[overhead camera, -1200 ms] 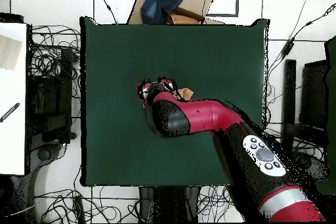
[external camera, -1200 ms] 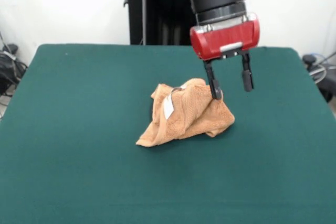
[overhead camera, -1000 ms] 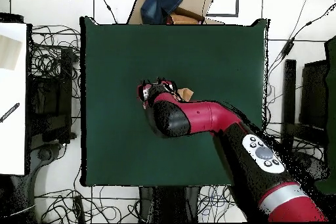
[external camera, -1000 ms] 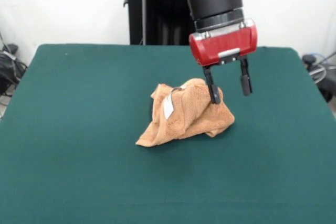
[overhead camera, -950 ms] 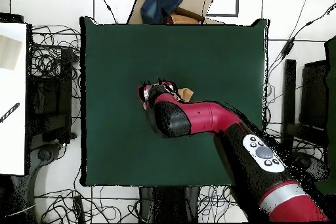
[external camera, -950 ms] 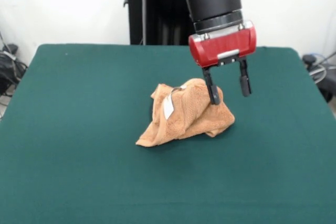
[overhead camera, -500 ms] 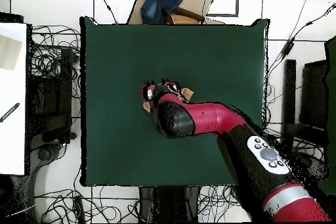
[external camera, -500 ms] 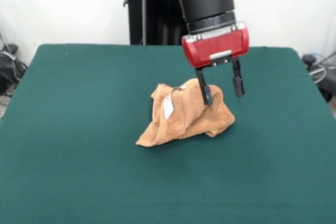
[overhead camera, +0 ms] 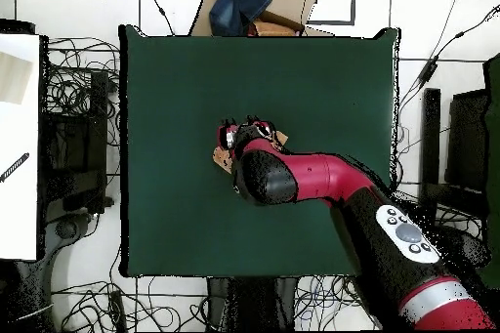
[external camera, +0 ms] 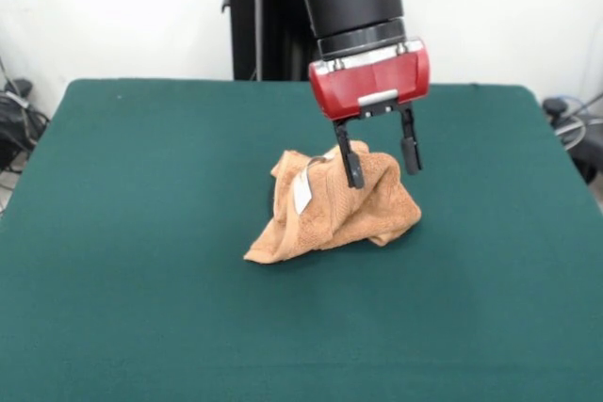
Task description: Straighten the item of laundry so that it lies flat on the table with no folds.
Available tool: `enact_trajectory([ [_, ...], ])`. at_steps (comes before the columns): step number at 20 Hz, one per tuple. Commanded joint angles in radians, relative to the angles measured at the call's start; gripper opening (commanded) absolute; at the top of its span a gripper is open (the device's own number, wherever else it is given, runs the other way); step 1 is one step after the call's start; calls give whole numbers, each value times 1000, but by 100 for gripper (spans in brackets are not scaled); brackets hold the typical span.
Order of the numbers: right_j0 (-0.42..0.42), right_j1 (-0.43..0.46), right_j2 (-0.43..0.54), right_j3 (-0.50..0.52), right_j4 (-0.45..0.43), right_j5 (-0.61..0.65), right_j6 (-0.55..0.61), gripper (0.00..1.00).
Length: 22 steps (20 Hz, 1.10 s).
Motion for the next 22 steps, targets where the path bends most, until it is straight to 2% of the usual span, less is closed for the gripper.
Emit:
enact_trajectory([
  [1,0,9,-44,61,-49,52,78,100],
  [12,28,69,-77,35,-81,-19,88,100],
  [22,27,50,-83,68,-80,-36,103,100],
])
